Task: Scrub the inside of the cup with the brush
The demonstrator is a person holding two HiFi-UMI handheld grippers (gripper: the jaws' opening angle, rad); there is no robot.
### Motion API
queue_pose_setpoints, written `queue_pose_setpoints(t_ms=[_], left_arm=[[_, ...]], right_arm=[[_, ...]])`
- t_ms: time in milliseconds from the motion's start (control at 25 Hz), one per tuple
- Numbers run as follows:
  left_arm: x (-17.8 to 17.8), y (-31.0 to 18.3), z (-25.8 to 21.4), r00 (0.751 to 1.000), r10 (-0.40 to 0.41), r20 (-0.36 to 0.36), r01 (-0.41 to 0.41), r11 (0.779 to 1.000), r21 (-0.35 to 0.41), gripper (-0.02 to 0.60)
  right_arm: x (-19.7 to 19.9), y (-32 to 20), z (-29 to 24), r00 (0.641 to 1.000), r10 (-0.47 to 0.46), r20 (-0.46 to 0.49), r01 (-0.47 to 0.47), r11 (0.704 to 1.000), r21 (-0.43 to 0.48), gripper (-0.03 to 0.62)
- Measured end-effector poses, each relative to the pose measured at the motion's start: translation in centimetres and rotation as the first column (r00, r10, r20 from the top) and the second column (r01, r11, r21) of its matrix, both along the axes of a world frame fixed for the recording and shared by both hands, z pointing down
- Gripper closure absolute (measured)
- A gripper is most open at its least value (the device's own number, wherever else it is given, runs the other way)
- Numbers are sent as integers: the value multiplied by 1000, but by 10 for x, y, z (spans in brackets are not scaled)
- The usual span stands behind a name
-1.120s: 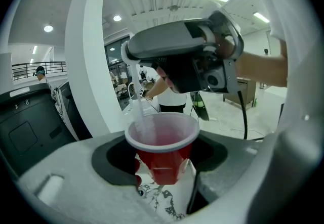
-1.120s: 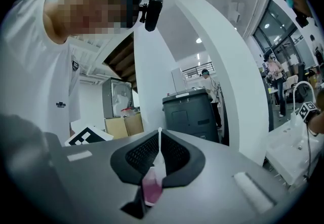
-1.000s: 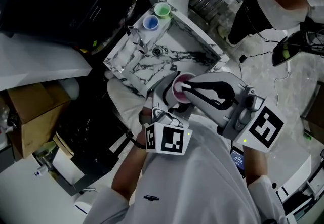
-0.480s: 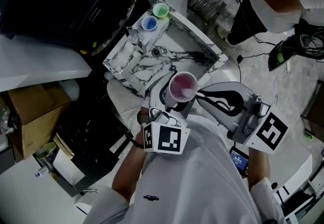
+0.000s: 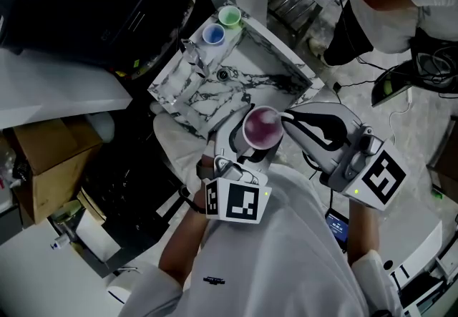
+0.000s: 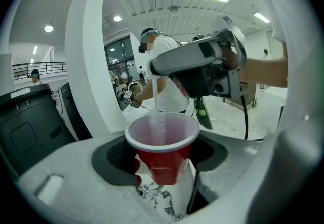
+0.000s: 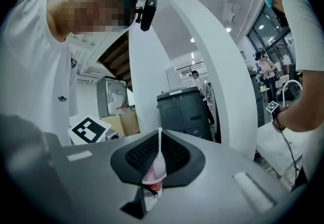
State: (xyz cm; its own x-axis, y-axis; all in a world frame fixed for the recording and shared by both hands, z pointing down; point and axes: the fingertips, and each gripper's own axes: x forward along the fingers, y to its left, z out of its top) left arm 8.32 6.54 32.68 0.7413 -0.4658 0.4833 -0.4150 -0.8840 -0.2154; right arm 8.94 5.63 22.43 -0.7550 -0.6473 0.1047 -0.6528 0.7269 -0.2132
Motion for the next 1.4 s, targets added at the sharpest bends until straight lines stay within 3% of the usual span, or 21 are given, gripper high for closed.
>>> queue_pose_setpoints(t_ms=[400, 600, 840, 1080, 1400], left_arm=[[1, 4, 5, 1000, 8, 24, -8, 1000, 11, 284], [0, 3, 7, 1000, 6, 20, -6, 1000, 3, 285], [-5, -4, 8, 1000, -15, 14, 15, 1000, -1, 284], [-12, -10, 4, 999, -35, 5, 35, 999, -5, 284], [-9, -5, 3, 1000, -20, -4, 20, 1000, -6, 284]], right_arm=[[-30, -3, -18, 997, -72, 20, 71, 997, 40, 573], [-40, 8, -24, 991, -112, 75, 109, 993, 37, 574], [-39, 23, -18, 987, -152, 60, 152, 988, 9, 573], [-19, 24, -10, 992, -124, 21, 124, 992, -26, 572], [1, 4, -10, 998, -59, -23, 60, 998, 11, 572]])
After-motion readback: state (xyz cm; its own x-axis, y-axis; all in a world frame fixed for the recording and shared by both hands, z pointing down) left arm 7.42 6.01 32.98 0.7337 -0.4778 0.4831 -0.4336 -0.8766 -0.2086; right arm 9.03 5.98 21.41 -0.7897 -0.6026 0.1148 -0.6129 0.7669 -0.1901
